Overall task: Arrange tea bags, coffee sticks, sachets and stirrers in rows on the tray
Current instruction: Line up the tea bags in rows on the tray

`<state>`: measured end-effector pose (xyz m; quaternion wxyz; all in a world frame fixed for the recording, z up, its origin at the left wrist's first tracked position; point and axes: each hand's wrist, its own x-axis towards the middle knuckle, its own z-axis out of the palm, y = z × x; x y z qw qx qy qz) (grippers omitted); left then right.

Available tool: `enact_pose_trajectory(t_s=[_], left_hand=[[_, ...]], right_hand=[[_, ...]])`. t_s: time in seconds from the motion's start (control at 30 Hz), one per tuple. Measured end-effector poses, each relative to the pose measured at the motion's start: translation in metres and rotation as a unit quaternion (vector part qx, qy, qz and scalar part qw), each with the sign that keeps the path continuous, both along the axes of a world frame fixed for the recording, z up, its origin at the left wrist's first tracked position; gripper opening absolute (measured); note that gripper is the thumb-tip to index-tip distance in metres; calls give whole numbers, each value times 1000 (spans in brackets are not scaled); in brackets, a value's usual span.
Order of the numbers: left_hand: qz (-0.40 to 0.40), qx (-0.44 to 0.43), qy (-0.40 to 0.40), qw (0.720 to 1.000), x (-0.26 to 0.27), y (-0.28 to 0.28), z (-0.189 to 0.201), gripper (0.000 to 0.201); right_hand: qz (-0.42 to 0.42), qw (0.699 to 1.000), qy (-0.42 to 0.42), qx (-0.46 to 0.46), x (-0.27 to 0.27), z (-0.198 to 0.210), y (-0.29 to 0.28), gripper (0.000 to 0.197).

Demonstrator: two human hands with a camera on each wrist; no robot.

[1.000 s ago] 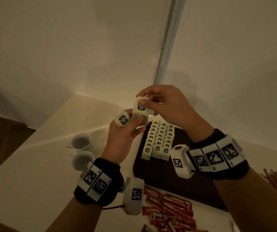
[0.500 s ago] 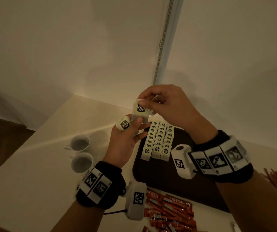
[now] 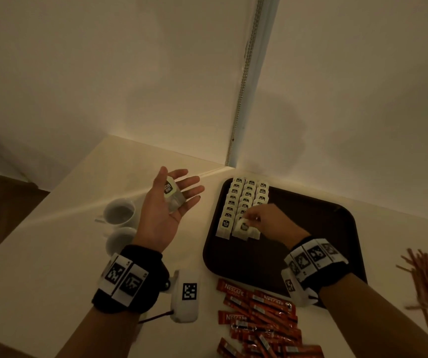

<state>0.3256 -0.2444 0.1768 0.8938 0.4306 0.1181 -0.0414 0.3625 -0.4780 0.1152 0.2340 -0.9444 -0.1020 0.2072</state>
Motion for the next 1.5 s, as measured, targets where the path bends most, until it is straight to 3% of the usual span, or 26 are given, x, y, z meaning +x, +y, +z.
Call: enact_pose_trajectory(t_s=[0.2, 0.43, 0.77, 0.83, 0.9, 1.0, 1.13, 1.2, 1.3, 1.4, 1.5], left_hand=[[-12, 30, 18, 999, 2, -4, -7, 37], [-16, 38, 15, 999, 2, -2, -12, 38], [-72, 31, 40, 996, 3, 0, -18, 89], [-90, 55, 48, 993, 3, -1, -20, 92], [-110, 80, 51, 989, 5, -3, -22, 93], [-130, 120, 36, 984, 8, -10, -19, 93], [-144, 151, -16, 978, 11, -21, -4, 91], [-139, 149, -56, 977, 10, -22, 3, 83], [-99, 185, -160, 964, 6, -21, 6, 42], [-28, 213, -212, 953, 1, -22, 7, 29], [-13, 191, -222, 956, -3, -29, 14, 22]], right_hand=[[93, 990, 79, -68, 6, -42, 0, 22], [-25, 1000, -14, -7, 22, -72, 2, 10], [-68, 997, -39, -2, 31, -80, 3, 10], [-96, 989, -100, 44, 32, -61, 12, 14], [-118, 963, -176, 166, 31, -23, 27, 14], [-19, 925, -237, 298, 22, 47, 50, 15], [123, 920, -259, 266, 11, 85, 67, 19], [131, 920, -267, 254, 8, 95, 69, 15], [123, 913, -294, 257, 2, 122, 66, 20], [132, 897, -347, 241, -2, 152, 66, 15], [144, 886, -374, 235, -7, 172, 68, 11]])
